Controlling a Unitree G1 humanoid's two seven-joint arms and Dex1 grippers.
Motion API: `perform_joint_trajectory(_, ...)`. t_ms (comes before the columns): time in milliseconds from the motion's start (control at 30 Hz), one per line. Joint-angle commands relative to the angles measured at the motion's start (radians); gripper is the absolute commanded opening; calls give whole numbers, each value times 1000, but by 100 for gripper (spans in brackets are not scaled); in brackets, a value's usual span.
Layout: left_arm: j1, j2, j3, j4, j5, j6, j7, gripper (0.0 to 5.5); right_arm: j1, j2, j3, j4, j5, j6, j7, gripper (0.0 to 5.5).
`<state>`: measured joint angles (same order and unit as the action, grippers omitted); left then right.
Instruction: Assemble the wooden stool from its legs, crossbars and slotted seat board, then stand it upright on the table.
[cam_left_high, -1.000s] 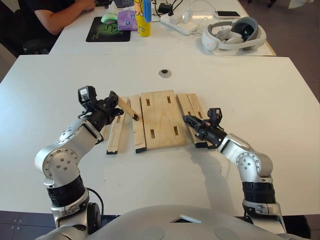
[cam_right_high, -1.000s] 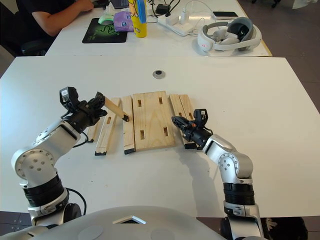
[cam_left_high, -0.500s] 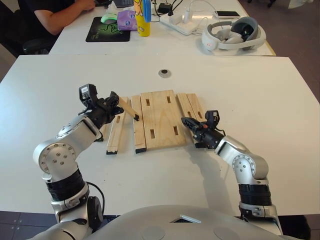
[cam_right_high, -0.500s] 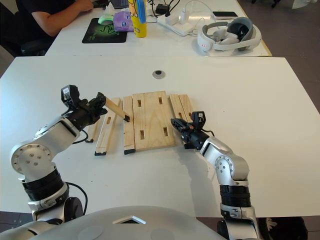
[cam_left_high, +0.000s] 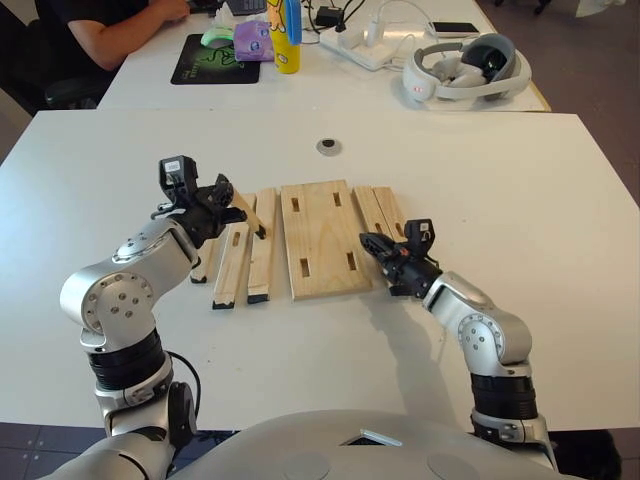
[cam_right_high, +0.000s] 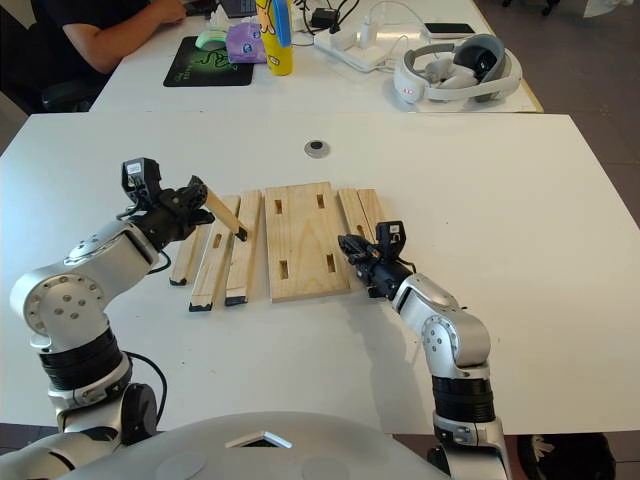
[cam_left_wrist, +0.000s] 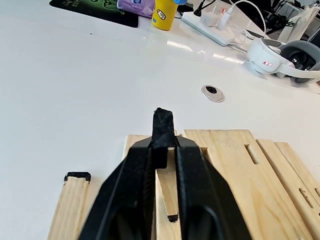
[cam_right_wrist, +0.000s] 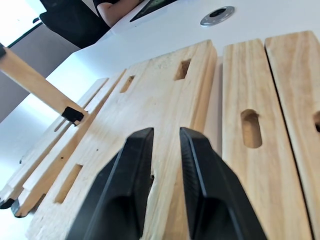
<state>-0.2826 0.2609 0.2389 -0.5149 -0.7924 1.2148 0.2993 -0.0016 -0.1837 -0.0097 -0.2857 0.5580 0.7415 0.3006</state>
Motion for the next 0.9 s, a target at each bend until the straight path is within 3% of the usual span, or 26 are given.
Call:
perform_joint_trajectory(33,30,49,-97,30,85,11,-52,43,6,3,20,-34,-16,16,-22,95)
perform_joint_trajectory(267,163,206,-242,37,249,-182,-257,43,21,-25,46,-53,-55,29,-28,95)
perform_joint_trajectory(900,157,91,-210,49,290,-279,-356,43,-24,-69,83,-13,-72,28,19,95)
